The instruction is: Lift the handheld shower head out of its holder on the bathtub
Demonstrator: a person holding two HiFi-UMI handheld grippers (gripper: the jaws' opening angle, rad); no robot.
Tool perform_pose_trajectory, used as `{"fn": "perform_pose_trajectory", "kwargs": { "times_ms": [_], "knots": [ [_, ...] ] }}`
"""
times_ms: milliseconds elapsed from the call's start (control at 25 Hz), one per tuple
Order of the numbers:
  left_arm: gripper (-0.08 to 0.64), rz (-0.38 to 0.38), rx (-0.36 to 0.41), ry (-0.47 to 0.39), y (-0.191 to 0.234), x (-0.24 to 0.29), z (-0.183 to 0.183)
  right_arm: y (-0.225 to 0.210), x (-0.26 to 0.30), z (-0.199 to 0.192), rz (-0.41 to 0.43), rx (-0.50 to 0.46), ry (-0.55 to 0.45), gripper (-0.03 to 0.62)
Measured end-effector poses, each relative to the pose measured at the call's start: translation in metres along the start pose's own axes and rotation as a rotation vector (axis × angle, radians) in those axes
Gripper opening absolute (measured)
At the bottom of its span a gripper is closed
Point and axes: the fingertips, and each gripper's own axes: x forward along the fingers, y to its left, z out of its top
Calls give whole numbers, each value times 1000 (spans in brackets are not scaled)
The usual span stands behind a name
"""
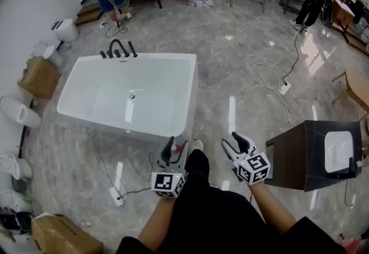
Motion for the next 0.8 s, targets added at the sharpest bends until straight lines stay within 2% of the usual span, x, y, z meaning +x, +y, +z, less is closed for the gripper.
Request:
{"fn": "perform_pose_trajectory", "kwargs": {
  "times_ms": [80,240,480,800],
  "knots": [
    [181,-10,-5,-4,8,23,2,-10,20,10,13,0,-9,167],
    [181,-9,-68,-27,36,71,10,-25,70,34,66,-8,-20,167],
    [181,22,-82,-25,92,134,25,-41,152,77,142,-45,-14,167],
    [181,40,-116,3,160,206,43,-74,238,116,147,-41,20,167]
  ]
}}
